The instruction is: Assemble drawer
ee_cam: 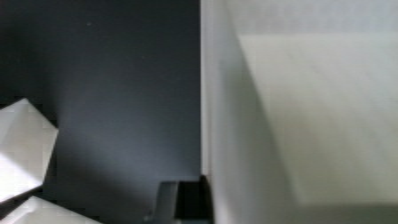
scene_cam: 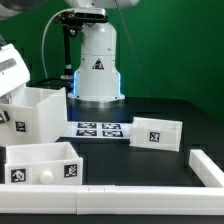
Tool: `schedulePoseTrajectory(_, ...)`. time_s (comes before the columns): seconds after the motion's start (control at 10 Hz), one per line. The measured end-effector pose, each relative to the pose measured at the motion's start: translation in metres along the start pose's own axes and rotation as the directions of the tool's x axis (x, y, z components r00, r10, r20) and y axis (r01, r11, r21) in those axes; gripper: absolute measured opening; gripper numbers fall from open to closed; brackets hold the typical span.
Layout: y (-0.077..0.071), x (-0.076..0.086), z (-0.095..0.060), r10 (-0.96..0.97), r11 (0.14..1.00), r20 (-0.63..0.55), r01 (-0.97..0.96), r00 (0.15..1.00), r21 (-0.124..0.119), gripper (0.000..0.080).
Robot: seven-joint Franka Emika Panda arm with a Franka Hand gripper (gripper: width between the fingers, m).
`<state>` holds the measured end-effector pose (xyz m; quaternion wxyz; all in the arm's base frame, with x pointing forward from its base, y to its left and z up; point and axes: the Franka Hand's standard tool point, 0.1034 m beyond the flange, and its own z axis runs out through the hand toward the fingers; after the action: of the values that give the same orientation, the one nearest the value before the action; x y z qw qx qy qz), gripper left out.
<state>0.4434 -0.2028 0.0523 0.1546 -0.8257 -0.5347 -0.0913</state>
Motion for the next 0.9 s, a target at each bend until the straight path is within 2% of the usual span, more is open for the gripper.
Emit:
schedulePoseTrajectory(0.2, 0.001, 0.0, -0.001, 0.018, 1.0, 0.002, -0.018, 1.0, -0.006, 0.003)
schedulePoseTrajectory(0.3, 0.003, 0.0, -0.013, 0.097, 0.994, 0.019, -0.096, 0.995, -0.054, 0.003)
schedulePoseTrajectory(0.4, 0.0, 0.005, -0.033, 0.149, 0.983, 0.03, -0.145, 0.988, -0.115, 0.003)
schedulePoseTrajectory(0.5, -0.003, 0.012, -0.046, 0.217, 0.961, 0.038, -0.207, 0.975, -0.183, 0.0031)
schedulePoseTrajectory(0.6, -0.006, 0.026, -0.055, 0.287, 0.923, 0.045, -0.263, 0.957, -0.279, 0.0031)
schedulePoseTrajectory(0.7, -0.012, 0.034, -0.05, 0.284, 0.924, 0.054, -0.259, 0.957, -0.282, 0.0031)
schedulePoseTrajectory(0.9, -0.011, 0.031, -0.049, 0.305, 0.919, 0.06, -0.277, 0.951, -0.279, 0.0031)
